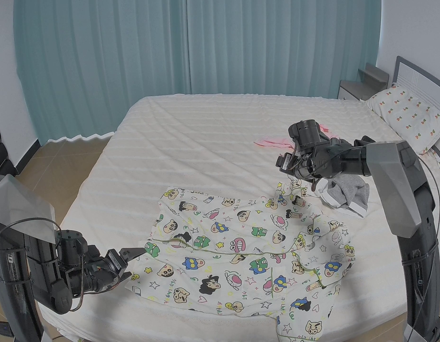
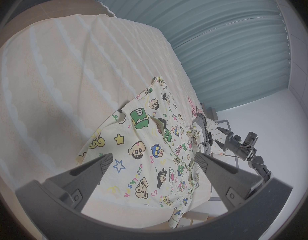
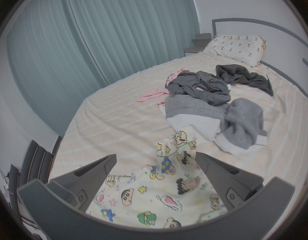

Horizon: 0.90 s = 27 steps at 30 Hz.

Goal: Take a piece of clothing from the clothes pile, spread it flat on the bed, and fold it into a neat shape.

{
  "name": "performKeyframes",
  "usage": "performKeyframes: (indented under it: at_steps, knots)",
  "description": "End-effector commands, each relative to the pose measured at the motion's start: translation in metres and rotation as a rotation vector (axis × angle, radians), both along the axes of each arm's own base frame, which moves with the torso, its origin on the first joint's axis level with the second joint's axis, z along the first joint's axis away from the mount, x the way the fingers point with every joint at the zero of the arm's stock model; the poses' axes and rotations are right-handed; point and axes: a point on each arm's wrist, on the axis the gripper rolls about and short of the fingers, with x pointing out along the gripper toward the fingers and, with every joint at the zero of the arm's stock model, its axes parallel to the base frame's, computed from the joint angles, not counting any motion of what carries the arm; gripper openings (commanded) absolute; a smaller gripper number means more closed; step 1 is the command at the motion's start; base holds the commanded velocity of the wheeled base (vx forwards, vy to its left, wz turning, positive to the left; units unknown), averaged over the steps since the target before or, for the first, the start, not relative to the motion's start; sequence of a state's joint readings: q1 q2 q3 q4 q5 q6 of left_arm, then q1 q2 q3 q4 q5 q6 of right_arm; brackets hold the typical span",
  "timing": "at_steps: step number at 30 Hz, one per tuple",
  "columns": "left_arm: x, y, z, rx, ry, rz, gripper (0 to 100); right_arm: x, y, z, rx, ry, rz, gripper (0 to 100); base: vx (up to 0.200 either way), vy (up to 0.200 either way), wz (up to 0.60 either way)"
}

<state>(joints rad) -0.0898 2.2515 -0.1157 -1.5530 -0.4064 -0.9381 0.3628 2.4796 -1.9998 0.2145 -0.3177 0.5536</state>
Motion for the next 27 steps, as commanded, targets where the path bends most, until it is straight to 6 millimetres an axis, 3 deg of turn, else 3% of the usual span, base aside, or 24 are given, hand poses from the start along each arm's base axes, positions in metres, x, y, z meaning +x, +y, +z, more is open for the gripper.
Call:
performKeyframes:
  at_steps: [1,3,4,5,7,9,14,17,22,27]
  knots:
    - [0.001,0.0,0.002,-0.003,-0.019,0.0,100,-0.037,0.003,0.076,-0.022,-0.047,0.063,100,0.0,0.0,0.0]
    - [0.001,0.0,0.002,-0.004,-0.019,-0.002,100,-0.062,0.003,0.105,-0.057,-0.02,0.102,100,0.0,0.0,0.0]
    - [0.001,0.0,0.002,-0.004,-0.019,-0.002,100,-0.062,0.003,0.105,-0.057,-0.02,0.102,100,0.0,0.0,0.0]
    - [0.001,0.0,0.002,-0.004,-0.019,-0.002,100,-0.087,0.003,0.127,-0.085,0.023,0.13,100,0.0,0.0,0.0]
    - [0.001,0.0,0.002,-0.004,-0.019,-0.002,100,-0.111,-0.002,0.144,-0.119,0.069,0.135,100,0.0,0.0,0.0]
    - [0.001,0.0,0.002,-0.003,-0.02,-0.002,100,-0.129,-0.007,0.155,-0.155,0.114,0.132,100,0.0,0.0,0.0]
    - [0.001,0.0,0.002,-0.003,-0.02,-0.002,100,-0.198,-0.02,0.188,-0.28,0.237,0.153,100,0.0,0.0,0.0]
    - [0.001,0.0,0.002,-0.004,-0.018,-0.005,100,-0.236,-0.025,0.199,-0.366,0.31,0.166,100,0.0,0.0,0.0]
    - [0.001,0.0,0.001,0.0,-0.02,-0.009,100,-0.274,-0.031,0.201,-0.542,0.385,0.051,100,0.0,0.0,0.0]
    - [0.001,0.0,0.001,-0.001,-0.02,-0.009,100,-0.303,-0.025,0.214,-0.517,0.266,0.023,100,0.0,0.0,0.0]
